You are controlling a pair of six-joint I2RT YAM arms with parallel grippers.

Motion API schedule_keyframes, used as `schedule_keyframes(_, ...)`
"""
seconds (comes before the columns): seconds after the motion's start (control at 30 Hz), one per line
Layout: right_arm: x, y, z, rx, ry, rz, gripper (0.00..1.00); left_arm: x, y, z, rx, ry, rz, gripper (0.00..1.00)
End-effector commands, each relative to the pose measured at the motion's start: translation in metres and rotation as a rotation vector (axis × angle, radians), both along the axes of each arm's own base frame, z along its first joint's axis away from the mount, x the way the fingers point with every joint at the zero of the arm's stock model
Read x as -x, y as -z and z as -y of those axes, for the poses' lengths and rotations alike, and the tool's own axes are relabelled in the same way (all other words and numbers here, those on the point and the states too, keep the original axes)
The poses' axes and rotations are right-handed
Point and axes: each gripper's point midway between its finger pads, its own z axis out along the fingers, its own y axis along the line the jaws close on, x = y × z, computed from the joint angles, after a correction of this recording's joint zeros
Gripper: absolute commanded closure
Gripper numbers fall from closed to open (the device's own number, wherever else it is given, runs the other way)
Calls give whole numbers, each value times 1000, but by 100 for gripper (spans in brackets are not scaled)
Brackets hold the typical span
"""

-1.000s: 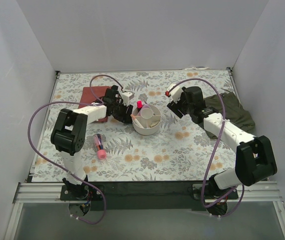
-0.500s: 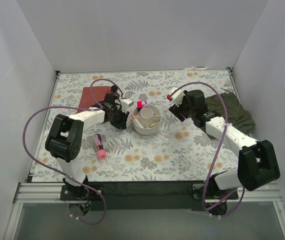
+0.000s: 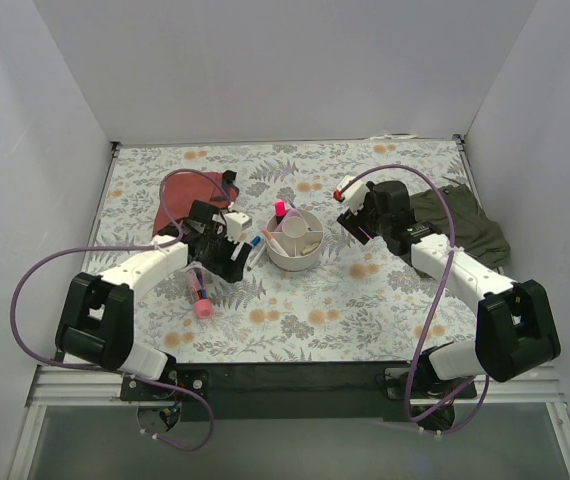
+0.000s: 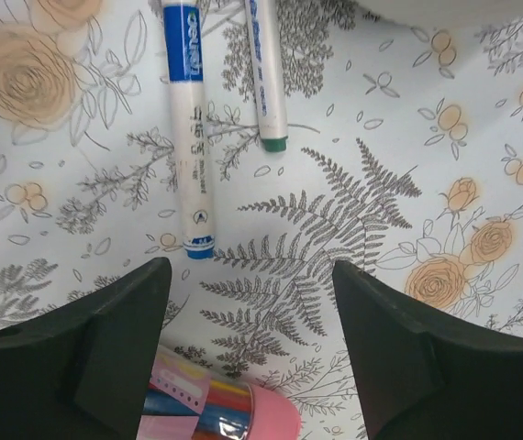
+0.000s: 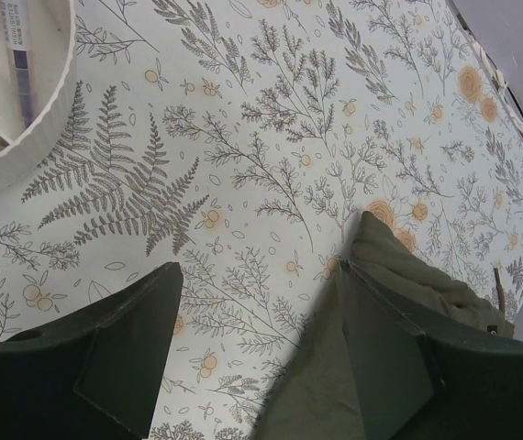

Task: Sort the stationery into containers
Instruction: Pick up the pen from the center of the board.

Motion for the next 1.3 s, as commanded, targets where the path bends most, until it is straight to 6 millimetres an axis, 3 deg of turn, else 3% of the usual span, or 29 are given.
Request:
schedule_keyframes(0.0, -8, -27, -4, -54, 0, 73, 23, -45, -40, 13, 57, -33, 151, 33)
schedule_keyframes(0.1, -5, -27, -4, -56, -2, 72, 23, -73, -45, 22, 66, -44, 184, 44)
schedule_keyframes(0.17, -4, -28, -3, -56, 0, 76, 23, -83, -27, 25, 49, -46, 144, 52)
schedule_keyframes(0.3, -2, -27, 2, -40, 7, 83, 23, -105, -22, 32, 43, -22, 156, 58)
schedule_keyframes(0.5, 5, -23, 6, -37, 10, 78, 23, -121, -1, 31, -4, -33, 132, 60)
schedule_keyframes(0.77, 0, -25, 6, -47, 11, 95, 23, -126, 16, 35, -3, -18, 101, 60)
schedule_keyframes(0.97, -4, -27, 2, -51, 5, 98, 23, -128, 33, 36, -21, -8, 58, 66)
schedule_keyframes(1.1, -6, -30, 3, -51, 10, 105, 23, -115, 47, 35, -34, 12, -16, 84)
schedule_keyframes(1.13, -6, -31, 3, -52, 11, 106, 23, -113, 46, 34, -31, 10, -23, 100)
schedule_keyframes(1.23, -7, -34, 3, -53, 13, 114, 23, -105, 34, 26, -9, -23, -39, 100)
schedule_keyframes(1.27, -8, -34, 4, -52, 13, 115, 23, -106, 19, 25, 14, -49, -21, 100)
